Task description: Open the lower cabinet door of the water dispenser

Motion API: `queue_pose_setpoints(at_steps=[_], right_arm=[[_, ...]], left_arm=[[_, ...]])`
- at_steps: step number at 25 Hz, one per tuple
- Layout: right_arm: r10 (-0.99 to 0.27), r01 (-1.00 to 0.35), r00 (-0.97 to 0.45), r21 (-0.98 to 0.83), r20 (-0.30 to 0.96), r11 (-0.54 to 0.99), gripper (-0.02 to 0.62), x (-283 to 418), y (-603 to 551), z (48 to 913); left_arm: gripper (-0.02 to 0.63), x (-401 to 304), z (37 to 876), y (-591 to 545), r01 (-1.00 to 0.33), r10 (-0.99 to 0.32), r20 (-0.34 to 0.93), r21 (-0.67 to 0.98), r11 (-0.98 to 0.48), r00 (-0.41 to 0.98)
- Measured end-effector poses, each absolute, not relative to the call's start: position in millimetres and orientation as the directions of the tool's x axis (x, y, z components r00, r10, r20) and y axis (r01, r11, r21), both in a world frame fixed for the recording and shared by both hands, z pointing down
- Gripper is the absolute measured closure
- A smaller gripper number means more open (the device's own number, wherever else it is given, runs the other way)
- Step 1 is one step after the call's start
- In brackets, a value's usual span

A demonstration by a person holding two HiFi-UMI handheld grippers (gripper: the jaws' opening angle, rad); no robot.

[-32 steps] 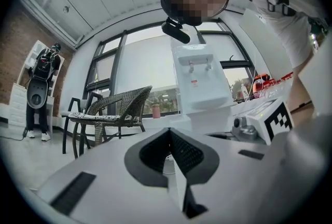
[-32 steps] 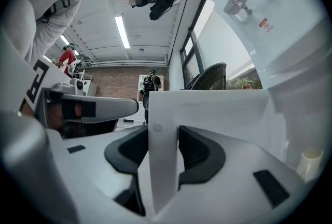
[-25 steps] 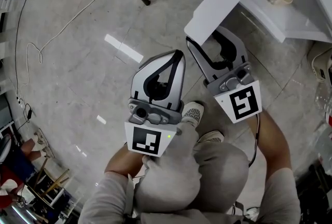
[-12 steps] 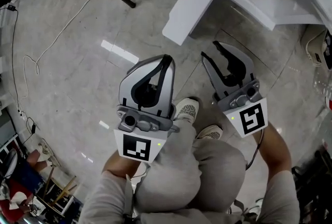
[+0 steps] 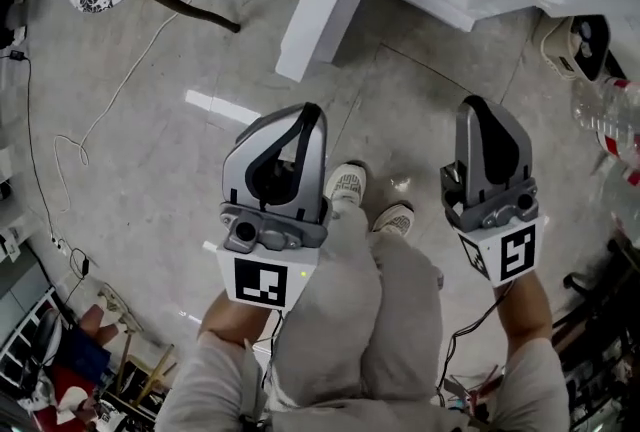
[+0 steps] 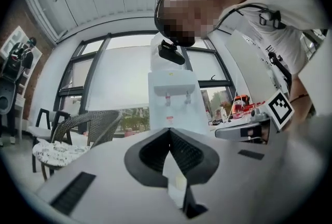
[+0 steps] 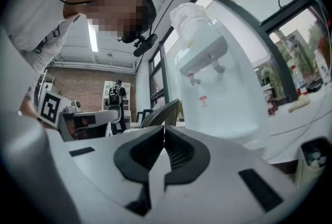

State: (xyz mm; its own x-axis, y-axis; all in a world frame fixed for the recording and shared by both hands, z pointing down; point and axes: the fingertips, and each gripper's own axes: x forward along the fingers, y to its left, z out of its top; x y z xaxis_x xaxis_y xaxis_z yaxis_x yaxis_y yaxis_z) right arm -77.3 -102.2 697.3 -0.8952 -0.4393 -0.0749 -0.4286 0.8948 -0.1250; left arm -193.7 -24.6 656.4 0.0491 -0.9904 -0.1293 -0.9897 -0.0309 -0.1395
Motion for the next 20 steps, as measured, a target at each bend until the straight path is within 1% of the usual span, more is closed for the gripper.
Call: queue_pose_setpoints(at_steps=[4, 8, 15, 20], right_arm=[[-0.508, -0.498, -0.861, -0.138, -0.041, 0.856, 0.575, -45, -99, 608], [-0.572, -0.563, -0.821, -0.155, -0.010, 0.812, 0.575, -11, -98, 496], [-0.679, -0.671, -0.734, -0.131, -0.024, 0.730, 0.575, 35, -95, 276], [-0.755, -0.748, -0.656, -0.117, -0.027, 0.654, 0.574, 80, -84, 163]], left_arm=[[0.604, -182, 565, -30, -0.989, -0.990, -0.120, -0.136, -0.057, 0.073], [0.604, -166, 452, -34, -0.986, -0.987, -0.116, -0.140, -0.091, 0.107], [0.604, -158, 244, -43, -0.983, -0.978, -0.140, -0.122, -0.137, 0.153], [0.604, -153, 138, -35, -0.983, -0.977, -0.128, -0.094, -0.161, 0.172]])
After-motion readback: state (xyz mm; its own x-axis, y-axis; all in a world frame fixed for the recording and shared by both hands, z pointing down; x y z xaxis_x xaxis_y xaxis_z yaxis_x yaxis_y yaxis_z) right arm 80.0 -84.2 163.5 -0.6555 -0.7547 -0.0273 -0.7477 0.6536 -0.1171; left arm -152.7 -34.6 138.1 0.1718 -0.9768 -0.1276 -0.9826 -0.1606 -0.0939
